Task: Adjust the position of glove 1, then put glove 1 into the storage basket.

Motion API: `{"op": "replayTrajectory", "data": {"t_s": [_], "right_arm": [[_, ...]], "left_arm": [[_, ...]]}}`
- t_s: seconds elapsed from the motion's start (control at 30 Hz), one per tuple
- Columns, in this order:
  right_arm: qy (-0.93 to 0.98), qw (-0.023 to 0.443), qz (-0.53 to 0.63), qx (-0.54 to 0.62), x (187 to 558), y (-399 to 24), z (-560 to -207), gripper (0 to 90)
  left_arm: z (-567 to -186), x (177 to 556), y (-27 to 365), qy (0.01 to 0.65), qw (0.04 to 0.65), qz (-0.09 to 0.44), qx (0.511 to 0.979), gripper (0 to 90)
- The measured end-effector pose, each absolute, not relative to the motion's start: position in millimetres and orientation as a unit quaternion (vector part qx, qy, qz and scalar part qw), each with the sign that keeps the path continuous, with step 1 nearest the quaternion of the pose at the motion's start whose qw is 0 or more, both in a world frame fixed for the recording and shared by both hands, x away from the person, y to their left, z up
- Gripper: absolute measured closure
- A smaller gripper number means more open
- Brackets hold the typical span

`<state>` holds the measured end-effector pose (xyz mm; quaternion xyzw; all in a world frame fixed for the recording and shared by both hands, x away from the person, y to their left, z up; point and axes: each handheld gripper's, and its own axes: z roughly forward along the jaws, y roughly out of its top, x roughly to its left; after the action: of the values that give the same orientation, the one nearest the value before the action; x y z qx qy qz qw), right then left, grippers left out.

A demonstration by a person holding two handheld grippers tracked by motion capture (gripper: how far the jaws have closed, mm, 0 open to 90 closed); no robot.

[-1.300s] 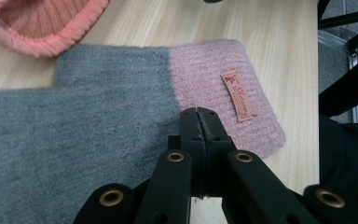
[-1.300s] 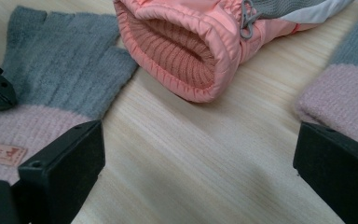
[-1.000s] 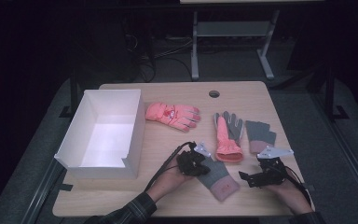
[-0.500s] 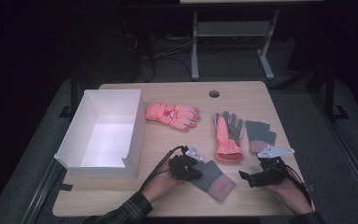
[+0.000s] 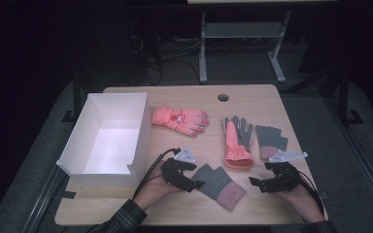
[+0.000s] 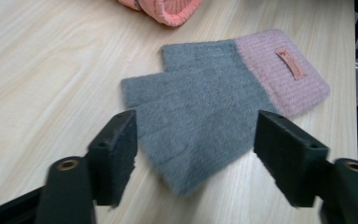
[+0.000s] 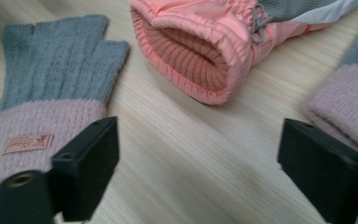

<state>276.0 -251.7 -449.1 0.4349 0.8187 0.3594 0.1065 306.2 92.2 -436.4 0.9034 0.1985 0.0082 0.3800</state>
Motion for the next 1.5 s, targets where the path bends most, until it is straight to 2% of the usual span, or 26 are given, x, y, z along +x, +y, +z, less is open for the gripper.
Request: {"op": "replayTrajectory", "data": {"t_s": [0.13,0.2,0.37,0.57,0.6,0.67,0.77,1.5], "right_arm": [[0.818,0.106,0.359,0.437,276.3,-252.6,-449.0,17.1],[0.815,0.108,0.36,0.44,276.4,-253.7,-449.4,21.0],[0.809,0.122,0.363,0.445,276.6,-255.3,-448.7,31.4],[0.795,0.124,0.368,0.466,278.3,-261.3,-444.2,58.5],[0.793,0.131,0.36,0.473,283.0,-265.0,-443.8,69.7],[0.792,0.132,0.36,0.476,284.8,-266.6,-443.4,73.2],[0.781,0.14,0.362,0.49,297.4,-274.1,-439.5,90.0],[0.763,0.161,0.339,0.526,360.2,-283.0,-436.1,90.0]], "left_arm": [[-436.2,303.0,105.0,0.2,0.385,0.021,0.9,22.7],[-437.9,301.1,110.4,0.205,0.38,0.027,0.901,19.2],[-441.7,296.2,120.6,0.208,0.378,0.032,0.902,17.3],[-446.1,290.3,129.8,0.205,0.371,0.037,0.905,15.8],[-447.8,286.5,131.1,0.212,0.377,0.034,0.901,15.8],[-448.4,284.9,132.4,0.208,0.376,0.034,0.902,15.8],[-449.6,279.1,133.2,0.2,0.371,0.035,0.906,15.8],[-452.9,286.3,132.7,0.223,0.374,0.025,0.9,13.1]]}}
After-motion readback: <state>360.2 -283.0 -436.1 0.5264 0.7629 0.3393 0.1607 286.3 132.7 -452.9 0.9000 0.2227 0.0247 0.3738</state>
